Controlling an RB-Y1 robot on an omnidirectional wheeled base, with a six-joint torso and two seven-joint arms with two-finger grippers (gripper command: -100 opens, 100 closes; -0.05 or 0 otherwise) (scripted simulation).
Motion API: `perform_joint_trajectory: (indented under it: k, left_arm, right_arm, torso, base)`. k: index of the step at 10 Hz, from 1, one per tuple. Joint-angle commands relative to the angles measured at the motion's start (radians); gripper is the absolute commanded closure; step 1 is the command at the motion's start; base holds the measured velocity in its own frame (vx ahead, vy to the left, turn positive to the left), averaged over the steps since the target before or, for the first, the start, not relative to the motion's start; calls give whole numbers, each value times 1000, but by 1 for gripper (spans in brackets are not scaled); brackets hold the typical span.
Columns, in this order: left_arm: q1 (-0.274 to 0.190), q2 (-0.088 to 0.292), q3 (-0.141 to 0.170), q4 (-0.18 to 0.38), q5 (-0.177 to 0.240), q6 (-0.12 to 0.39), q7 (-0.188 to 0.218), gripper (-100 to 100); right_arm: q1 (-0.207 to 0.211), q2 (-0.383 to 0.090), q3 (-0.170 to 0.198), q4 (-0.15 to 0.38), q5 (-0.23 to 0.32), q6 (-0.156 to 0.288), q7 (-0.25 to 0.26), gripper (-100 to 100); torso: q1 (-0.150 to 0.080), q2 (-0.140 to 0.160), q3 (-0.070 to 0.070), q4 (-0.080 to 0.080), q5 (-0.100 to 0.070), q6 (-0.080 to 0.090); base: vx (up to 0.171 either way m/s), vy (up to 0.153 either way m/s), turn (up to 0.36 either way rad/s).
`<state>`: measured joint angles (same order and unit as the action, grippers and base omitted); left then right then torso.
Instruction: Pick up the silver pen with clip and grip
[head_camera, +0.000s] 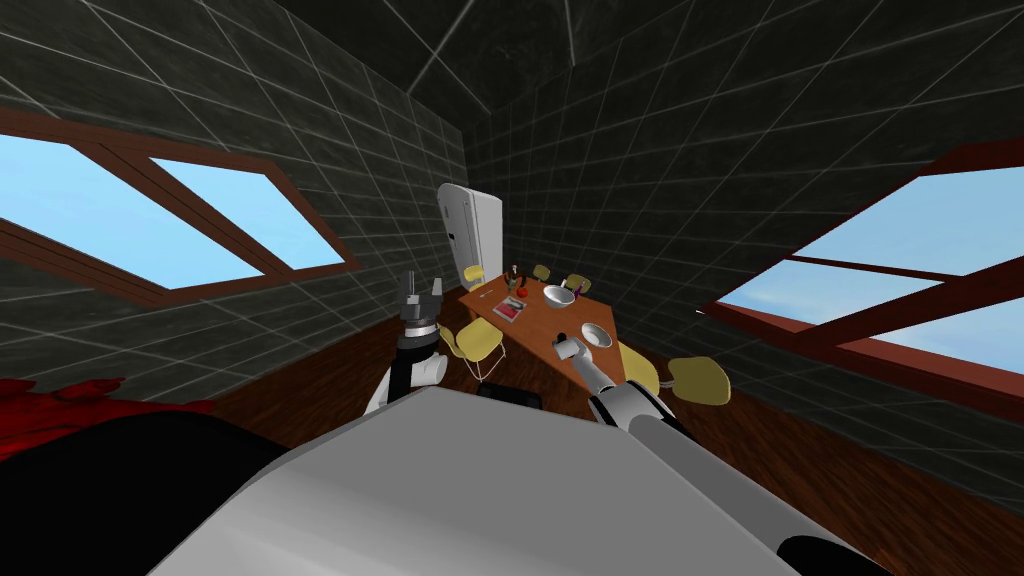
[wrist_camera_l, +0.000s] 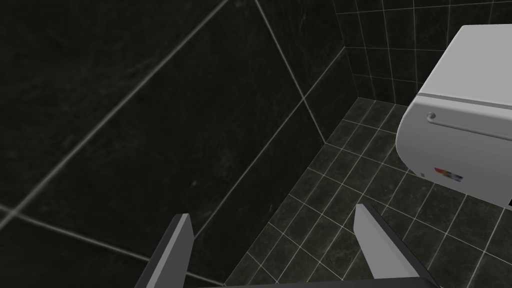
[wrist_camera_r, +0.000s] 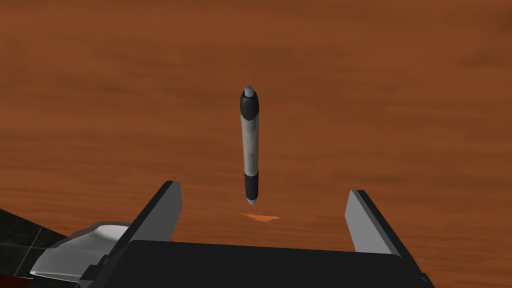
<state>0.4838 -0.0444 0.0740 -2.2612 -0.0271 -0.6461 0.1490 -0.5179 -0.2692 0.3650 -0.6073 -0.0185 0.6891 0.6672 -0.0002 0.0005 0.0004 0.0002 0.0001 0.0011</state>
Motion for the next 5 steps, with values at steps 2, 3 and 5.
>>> perform_joint_trajectory:
  k: [2,3,5]
  left_arm:
    - [0,0,0,0,0,0,0,0]
    - [0,0,0,0,0,0,0,0]
    - [0,0,0,0,0,0,0,0]
  right_arm:
    - [-1,0,0,3,0,2,1,0]
    - [4,-4,-2,10,7,3,-29,-100]
    - [13,-14,-6,24,20,5,-88,-100]
  torso:
    - [0,0,0,0,0,0]
    - [0,0,0,0,0,0]
    - [-4,2,1,0,-1,-1]
  base:
    - [0,0,0]
    - [-11,-28,234]
    - [-37,-81,356]
